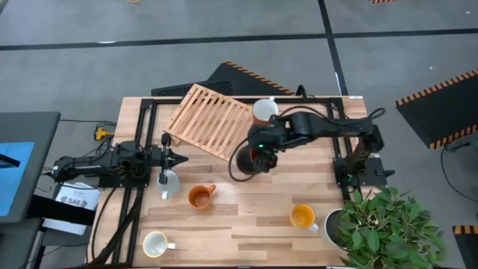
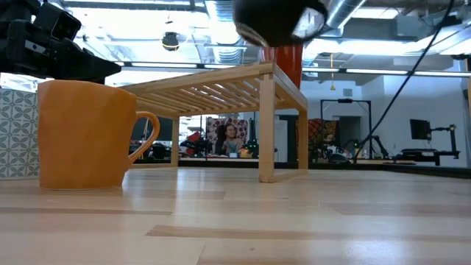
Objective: Place coffee mugs
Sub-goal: Put the black orange mug on the shelf, then put the orange mug on the shelf
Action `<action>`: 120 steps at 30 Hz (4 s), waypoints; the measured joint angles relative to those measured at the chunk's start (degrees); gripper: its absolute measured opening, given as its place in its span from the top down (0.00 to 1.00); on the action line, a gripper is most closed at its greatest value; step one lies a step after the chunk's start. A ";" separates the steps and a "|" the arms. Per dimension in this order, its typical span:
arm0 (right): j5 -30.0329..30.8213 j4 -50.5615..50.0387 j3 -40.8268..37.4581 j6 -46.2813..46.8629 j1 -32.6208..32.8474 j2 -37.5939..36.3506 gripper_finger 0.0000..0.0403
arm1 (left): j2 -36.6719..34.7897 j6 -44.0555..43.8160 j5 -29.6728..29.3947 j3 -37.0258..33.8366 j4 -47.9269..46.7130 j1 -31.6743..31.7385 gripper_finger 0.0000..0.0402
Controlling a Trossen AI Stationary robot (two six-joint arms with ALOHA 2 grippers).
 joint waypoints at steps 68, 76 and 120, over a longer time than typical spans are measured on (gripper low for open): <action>2.74 -0.71 13.06 -19.68 -9.19 4.22 0.41 | 0.37 0.02 -1.09 0.00 -0.20 0.00 1.00; 2.66 -5.10 15.93 -18.85 -8.43 0.15 0.41 | 0.37 0.00 -1.09 -0.01 -0.21 0.00 1.00; 9.72 74.56 -81.76 -22.18 5.22 -62.43 0.41 | 0.37 3.87 -1.31 0.00 -0.17 0.00 1.00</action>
